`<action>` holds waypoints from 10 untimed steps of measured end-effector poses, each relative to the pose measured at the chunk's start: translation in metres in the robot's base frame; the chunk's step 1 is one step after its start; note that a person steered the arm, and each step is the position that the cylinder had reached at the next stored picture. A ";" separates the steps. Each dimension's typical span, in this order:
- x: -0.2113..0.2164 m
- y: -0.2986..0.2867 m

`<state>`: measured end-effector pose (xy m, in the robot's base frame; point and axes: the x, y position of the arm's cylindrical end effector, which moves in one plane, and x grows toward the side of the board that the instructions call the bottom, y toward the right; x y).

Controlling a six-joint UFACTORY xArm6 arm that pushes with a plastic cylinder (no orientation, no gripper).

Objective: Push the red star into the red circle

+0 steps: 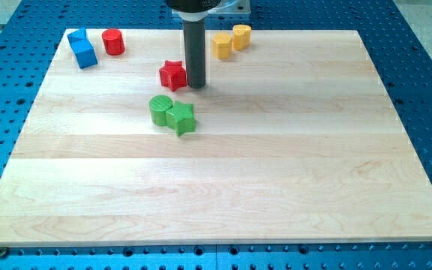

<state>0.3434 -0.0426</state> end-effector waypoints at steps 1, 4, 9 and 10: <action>-0.008 -0.067; -0.034 -0.118; -0.150 -0.059; -0.152 -0.049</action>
